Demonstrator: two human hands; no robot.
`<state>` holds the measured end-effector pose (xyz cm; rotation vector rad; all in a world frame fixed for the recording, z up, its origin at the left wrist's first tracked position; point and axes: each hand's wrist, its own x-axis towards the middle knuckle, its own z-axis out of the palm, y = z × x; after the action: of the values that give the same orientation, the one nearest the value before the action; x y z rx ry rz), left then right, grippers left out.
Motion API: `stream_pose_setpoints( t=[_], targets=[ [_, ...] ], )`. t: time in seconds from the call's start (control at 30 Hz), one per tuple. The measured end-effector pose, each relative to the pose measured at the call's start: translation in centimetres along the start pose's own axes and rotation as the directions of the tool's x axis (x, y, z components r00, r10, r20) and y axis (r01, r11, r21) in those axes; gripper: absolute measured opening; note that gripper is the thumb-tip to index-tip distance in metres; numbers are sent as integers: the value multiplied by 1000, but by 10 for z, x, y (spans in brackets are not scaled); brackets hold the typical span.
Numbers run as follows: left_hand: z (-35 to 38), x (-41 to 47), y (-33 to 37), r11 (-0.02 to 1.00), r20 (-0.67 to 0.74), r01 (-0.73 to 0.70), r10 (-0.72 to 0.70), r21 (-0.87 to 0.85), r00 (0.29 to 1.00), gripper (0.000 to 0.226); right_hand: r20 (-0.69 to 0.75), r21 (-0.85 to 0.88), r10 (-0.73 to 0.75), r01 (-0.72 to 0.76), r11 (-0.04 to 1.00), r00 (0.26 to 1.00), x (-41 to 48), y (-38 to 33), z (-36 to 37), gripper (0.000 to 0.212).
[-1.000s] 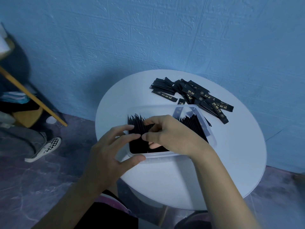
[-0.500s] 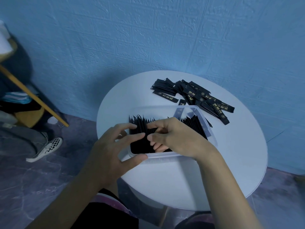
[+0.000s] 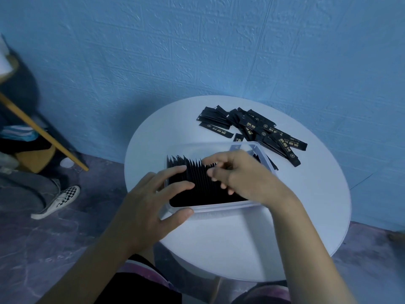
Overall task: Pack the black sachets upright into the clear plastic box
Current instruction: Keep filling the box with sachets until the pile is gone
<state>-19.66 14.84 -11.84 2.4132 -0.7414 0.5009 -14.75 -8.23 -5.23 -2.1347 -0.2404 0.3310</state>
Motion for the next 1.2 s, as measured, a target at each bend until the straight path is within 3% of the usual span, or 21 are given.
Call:
stream_pose_setpoints(
  t=[0.07, 0.13, 0.2, 0.27, 0.37, 0.47, 0.53, 0.63, 0.7, 0.87, 0.97, 1.03, 1.1, 1.2],
  targets=[
    [3, -1, 0, 1000, -10, 14, -14, -14, 1000, 42, -207, -56, -58, 47, 997, 977, 1, 11, -19, 20],
    [4, -2, 1, 999, -20, 22, -22, -27, 1000, 41, -405, -101, -104, 69, 992, 908, 1, 25, -41, 18],
    [5, -2, 1, 999, -27, 25, -25, -25, 999, 40, -549, -82, -63, 22, 996, 833, 3, 44, -61, 18],
    [6, -2, 2, 999, -30, 29, -30, -26, 999, 39, -601, -122, 11, -105, 987, 799, 8, 66, -72, 14],
    [5, -1, 3, 999, -29, 39, -40, -24, 999, 38, -492, -313, 101, -283, 907, 865, 14, 95, -69, 34],
    [4, 0, 3, 999, -25, 40, -41, -23, 999, 37, -457, -390, 81, -281, 877, 886, 18, 104, -63, 47],
    [3, 1, 4, 999, -18, 41, -41, -26, 999, 36, -453, -370, 112, -301, 879, 885, 19, 103, -65, 44],
    [2, 2, 4, 999, -8, 44, -45, -29, 999, 38, -423, -336, 166, -324, 884, 891, 17, 101, -68, 23],
    [2, 2, 5, 999, -1, 46, -46, -20, 999, 39, -429, -331, 176, -336, 882, 886, 16, 100, -70, 10],
    [1, 1, 5, 998, 9, 47, -47, -30, 999, 39, -575, -250, 174, -374, 893, 799, 1, 81, -81, 16],
    [3, 2, 5, 999, 10, 46, -46, -22, 999, 38, -650, -180, 30, -193, 965, 759, -11, 39, -84, 31],
    [4, 2, 4, 999, 7, 48, -48, -15, 999, 39, -538, -223, -60, -73, 972, 841, -14, 6, -69, 34],
    [5, 1, 4, 999, -1, 53, -53, -10, 999, 41, -348, -309, -64, -50, 950, 935, -11, -14, -39, 35],
    [5, 1, 4, 999, -12, 50, -50, -11, 999, 42, -199, -448, -42, -53, 893, 979, -5, -25, 6, 32]
  ],
)
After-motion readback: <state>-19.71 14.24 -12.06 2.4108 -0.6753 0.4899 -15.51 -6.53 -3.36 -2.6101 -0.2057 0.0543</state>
